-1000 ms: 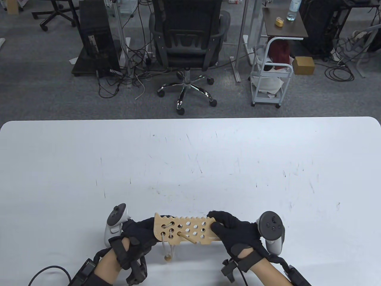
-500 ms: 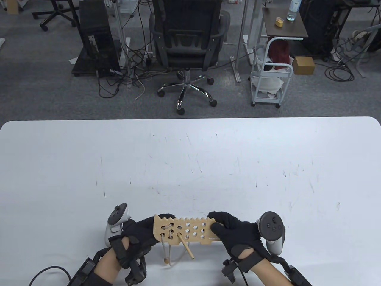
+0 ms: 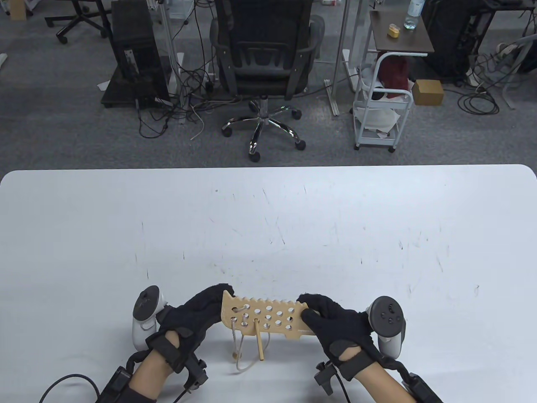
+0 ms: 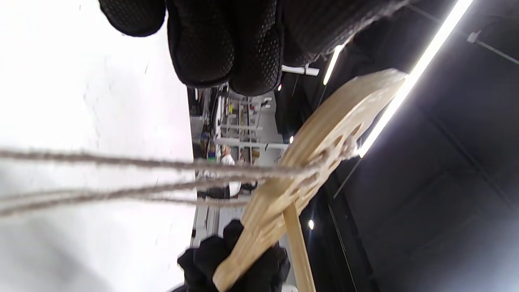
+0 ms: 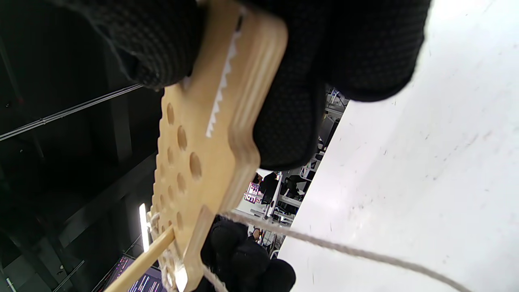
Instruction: Thread rope through all holes on crocodile lacing toy
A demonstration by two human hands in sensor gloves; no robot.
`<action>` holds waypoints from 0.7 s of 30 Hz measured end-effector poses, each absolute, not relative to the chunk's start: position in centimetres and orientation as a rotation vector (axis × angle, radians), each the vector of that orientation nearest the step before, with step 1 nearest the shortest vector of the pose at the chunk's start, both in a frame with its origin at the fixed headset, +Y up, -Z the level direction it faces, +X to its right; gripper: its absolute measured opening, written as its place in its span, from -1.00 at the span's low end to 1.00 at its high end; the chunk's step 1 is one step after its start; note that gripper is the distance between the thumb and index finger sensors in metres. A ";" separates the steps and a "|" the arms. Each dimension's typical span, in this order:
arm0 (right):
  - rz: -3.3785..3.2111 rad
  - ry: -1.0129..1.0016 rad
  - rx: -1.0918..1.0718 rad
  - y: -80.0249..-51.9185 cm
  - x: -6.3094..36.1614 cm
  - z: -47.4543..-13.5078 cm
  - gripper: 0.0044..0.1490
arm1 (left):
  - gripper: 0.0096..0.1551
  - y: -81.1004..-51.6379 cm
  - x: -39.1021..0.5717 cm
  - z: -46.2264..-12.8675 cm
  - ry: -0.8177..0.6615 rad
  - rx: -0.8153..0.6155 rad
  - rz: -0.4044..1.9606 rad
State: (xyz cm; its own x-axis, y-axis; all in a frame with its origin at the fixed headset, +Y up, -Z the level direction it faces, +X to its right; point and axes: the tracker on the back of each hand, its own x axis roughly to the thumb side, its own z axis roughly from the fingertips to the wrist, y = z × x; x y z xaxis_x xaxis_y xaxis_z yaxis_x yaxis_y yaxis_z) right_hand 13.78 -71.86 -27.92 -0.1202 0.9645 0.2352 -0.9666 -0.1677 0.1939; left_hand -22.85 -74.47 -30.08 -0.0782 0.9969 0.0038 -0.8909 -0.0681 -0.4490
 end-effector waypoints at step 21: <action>1.710 0.042 0.255 -73.0 13.8 -28.4 -0.43 | -0.23 -70.3 -21.4 -27.3 -0.556 0.151 0.985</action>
State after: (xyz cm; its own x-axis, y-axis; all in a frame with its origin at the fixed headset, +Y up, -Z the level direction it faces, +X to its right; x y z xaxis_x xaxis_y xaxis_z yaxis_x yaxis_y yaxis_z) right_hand 13.78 -72.99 -28.35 -0.1323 0.9806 0.1448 -0.9722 -0.1569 0.1736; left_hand -21.38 -70.34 -27.32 0.4273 0.7471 0.5092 -0.8220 0.5555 -0.1252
